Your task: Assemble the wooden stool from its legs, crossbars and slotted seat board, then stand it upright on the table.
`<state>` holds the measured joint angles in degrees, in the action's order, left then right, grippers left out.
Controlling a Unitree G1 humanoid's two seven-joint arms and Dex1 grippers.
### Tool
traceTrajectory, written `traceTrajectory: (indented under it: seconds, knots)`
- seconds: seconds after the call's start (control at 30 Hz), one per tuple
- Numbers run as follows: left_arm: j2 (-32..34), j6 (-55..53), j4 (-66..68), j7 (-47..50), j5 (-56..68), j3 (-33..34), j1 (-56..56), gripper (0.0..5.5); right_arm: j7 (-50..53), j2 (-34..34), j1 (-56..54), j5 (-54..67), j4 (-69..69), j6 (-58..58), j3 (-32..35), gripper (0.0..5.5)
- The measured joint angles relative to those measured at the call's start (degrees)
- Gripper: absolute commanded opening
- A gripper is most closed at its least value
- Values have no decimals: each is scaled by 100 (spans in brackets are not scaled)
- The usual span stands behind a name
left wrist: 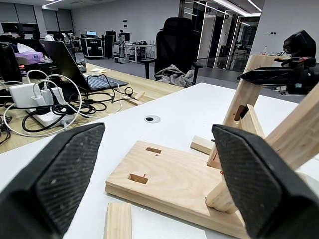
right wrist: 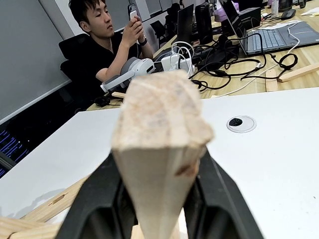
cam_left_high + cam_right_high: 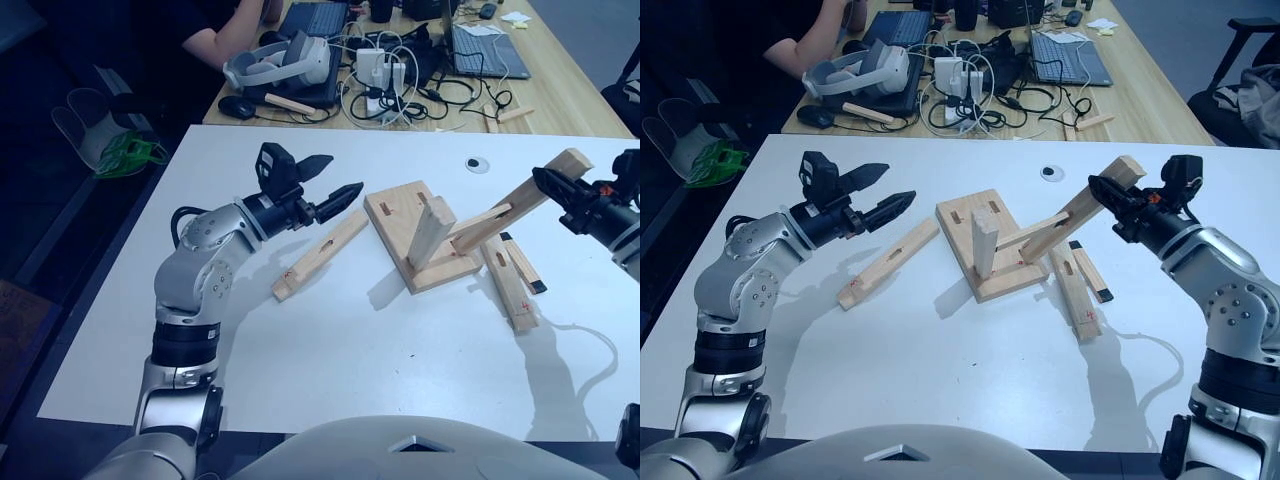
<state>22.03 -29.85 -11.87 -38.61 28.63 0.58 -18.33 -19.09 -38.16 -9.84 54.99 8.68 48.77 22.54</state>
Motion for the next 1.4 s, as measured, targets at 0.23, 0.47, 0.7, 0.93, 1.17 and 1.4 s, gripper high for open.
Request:
traceTrajectory:
  seconds: [0.23, 0.47, 0.7, 0.93, 1.17, 1.4]
  knots:
    - [-70, 97, 56, 158, 0, 7, -8, 398, -199, -59, 68, -90, -39, -84, -55, 101]
    - [-121, 176, 87, 181, 0, -18, -12, 398, -452, -182, 61, -433, 45, -457, -456, 101]
    - [-124, 190, 129, 175, -15, -84, -43, 398, -600, -250, -68, -797, -25, -739, -878, 102]
    - [-125, 204, 130, 170, -55, -154, -61, 398, -623, -100, -79, -810, -80, -762, -795, 102]
    - [-181, 230, 135, 182, -97, -181, -67, 398, -694, -323, 206, -1566, -46, -706, -1347, 253]
    - [-198, 254, 137, 198, -117, -182, -73, 398, -572, -3, 162, -1824, -141, -763, -1239, 341]
